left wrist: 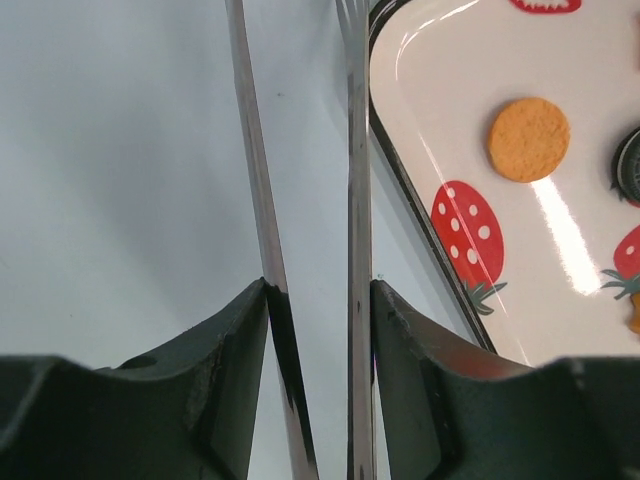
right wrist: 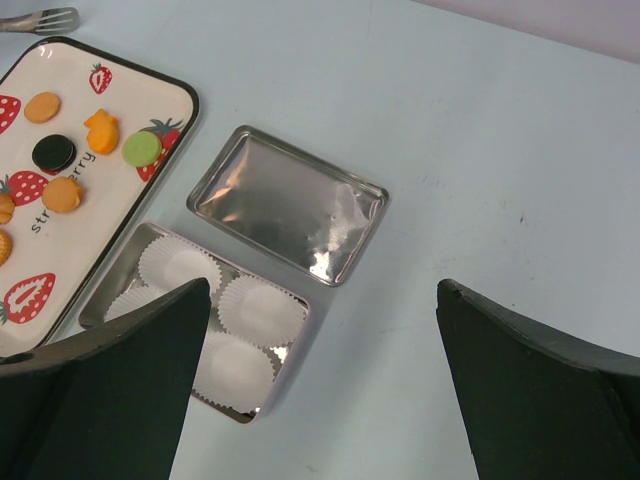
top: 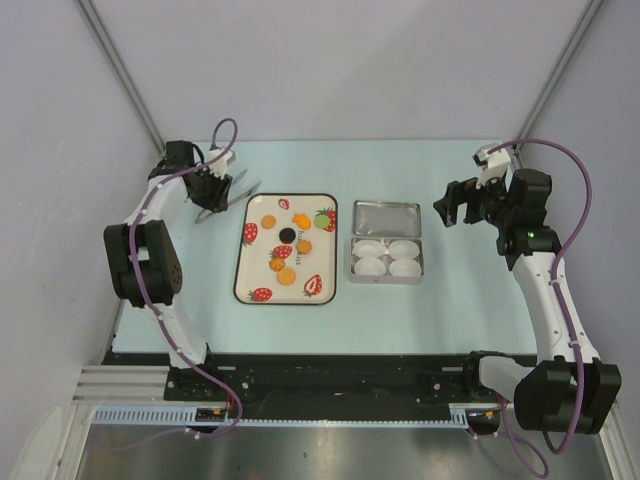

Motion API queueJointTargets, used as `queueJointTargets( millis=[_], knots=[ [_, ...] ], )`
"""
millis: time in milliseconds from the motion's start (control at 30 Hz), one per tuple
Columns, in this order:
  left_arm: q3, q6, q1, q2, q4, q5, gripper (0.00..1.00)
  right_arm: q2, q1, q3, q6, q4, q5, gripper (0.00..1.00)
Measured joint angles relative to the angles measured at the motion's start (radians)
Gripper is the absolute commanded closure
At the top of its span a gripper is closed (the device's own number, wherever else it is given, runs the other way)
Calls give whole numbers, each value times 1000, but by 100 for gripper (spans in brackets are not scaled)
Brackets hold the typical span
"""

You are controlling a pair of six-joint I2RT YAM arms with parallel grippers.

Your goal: Pack the cookies

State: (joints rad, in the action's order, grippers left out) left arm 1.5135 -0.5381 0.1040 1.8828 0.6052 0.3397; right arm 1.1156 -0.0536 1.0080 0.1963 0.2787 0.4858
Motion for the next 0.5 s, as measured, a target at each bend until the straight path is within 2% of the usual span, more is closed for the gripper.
queueJointTargets(
  millis=[300,500],
  knots=[
    [-106,0,3,7,-62,-76,51,-2,0,0,0,0,0,0],
    [-112,0,8,44,-85,-121,50,-2,0,0,0,0,0,0]
  ],
)
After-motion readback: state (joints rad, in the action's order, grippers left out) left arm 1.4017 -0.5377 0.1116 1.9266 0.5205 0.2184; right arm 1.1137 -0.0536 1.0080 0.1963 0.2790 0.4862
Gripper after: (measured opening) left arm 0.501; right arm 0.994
